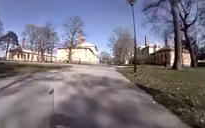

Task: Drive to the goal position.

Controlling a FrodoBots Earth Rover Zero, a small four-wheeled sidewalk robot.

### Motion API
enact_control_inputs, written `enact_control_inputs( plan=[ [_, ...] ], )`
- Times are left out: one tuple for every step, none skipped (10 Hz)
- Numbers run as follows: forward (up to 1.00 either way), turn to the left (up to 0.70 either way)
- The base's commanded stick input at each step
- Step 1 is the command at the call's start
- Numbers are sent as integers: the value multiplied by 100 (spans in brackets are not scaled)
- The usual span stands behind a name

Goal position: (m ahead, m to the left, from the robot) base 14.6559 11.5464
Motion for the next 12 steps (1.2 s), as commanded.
enact_control_inputs(
  plan=[
    [85,0],
    [85,0],
    [85,0],
    [85,0],
    [85,0],
    [85,0],
    [85,0],
    [85,11],
    [85,34],
    [85,34],
    [85,34],
    [85,34]
  ],
)
